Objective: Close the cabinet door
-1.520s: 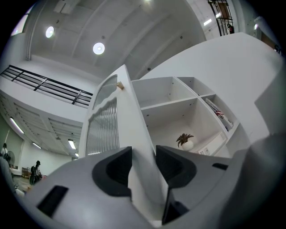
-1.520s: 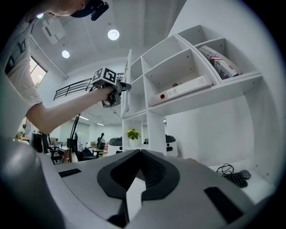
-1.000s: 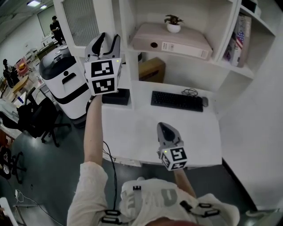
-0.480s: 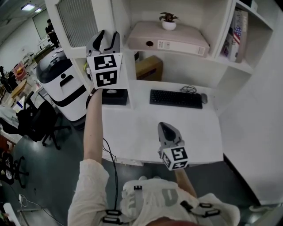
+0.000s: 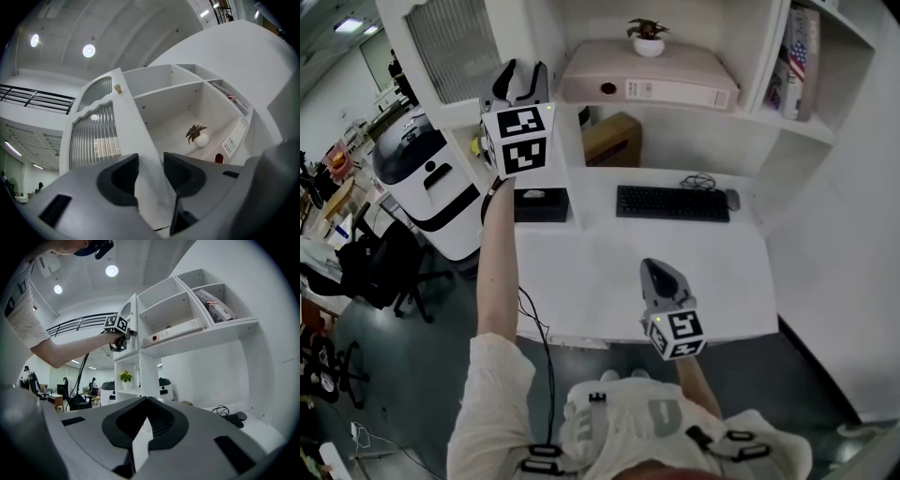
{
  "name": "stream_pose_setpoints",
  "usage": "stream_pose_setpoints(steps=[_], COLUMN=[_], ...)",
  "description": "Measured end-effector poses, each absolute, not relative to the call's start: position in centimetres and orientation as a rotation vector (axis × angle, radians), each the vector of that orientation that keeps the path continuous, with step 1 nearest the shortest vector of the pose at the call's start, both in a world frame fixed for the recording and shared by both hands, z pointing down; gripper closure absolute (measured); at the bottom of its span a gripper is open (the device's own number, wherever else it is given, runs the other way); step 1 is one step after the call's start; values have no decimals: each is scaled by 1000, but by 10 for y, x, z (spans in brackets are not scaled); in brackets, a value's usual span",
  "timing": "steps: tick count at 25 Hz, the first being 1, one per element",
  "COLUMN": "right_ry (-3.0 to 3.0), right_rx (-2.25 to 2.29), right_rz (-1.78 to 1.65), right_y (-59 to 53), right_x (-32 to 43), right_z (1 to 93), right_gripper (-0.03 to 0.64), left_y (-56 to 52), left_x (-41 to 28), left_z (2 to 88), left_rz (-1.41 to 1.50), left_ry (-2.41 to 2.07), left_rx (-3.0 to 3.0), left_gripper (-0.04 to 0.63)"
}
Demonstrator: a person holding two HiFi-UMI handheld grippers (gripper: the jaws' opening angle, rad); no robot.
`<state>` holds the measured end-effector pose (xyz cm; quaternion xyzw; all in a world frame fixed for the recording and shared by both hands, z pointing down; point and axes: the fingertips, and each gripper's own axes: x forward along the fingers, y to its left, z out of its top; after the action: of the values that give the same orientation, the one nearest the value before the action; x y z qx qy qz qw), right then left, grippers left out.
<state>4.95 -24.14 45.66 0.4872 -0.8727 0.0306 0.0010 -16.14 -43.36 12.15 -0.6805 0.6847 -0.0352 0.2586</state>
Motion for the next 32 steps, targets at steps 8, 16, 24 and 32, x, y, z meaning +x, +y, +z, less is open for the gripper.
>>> stream_pose_setpoints(steps=[8, 16, 24, 32], right_ry=[-2713, -2672, -2658, -2638], right_rx=[1572, 1606, 1604, 1650], right_rz=[105, 129, 119, 111], right_y=[-244, -245, -239, -228], right_x=[59, 70, 75, 90], right_z=[460, 468, 467, 461], right_gripper=[612, 612, 612, 612], left_y=[-450, -455, -456, -455], left_x=[-161, -161, -161, -158], left_z=[122, 122, 122, 122], left_rz=[-118, -108, -93, -112], left_ry=[1869, 1884, 1882, 1893], left_rx=[-1842, -1826, -1825, -1820], left_gripper=[430, 430, 430, 424])
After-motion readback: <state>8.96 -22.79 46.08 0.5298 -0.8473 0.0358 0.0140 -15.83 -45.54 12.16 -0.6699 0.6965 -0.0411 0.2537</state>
